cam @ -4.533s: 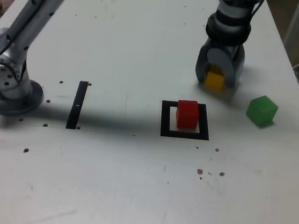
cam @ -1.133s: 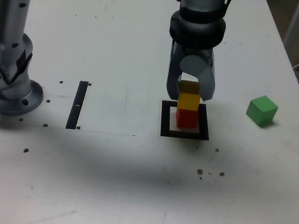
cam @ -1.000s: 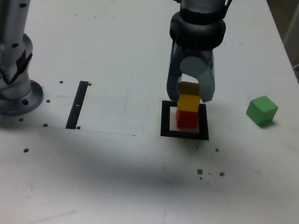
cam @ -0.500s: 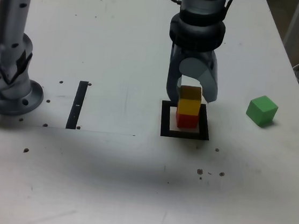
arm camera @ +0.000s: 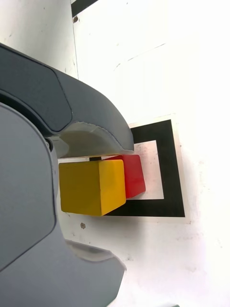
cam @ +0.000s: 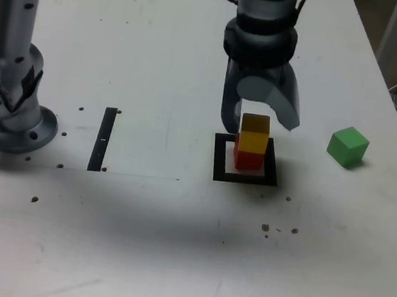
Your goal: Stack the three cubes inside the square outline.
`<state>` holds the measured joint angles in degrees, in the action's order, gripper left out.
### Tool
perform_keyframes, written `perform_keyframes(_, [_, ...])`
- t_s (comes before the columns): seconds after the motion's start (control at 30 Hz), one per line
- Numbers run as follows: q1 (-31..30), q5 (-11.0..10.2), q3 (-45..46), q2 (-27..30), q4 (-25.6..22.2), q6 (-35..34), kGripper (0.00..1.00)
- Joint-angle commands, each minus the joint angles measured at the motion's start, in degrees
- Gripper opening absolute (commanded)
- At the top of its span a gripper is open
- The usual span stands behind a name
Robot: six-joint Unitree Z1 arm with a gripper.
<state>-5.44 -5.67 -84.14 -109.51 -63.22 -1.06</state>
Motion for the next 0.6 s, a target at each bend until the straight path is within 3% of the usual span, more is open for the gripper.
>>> perform_keyframes(0.0, [0.0,-0.5,0.4,1.7,-0.1,-0.2,0.99])
perform_keyframes(0.33, [0.0,-3.9,-0.1,5.3,-2.7,-0.8,1.00])
perform_keyframes(0.57, [0.0,-7.0,-5.5,5.2,-5.9,4.9,1.00])
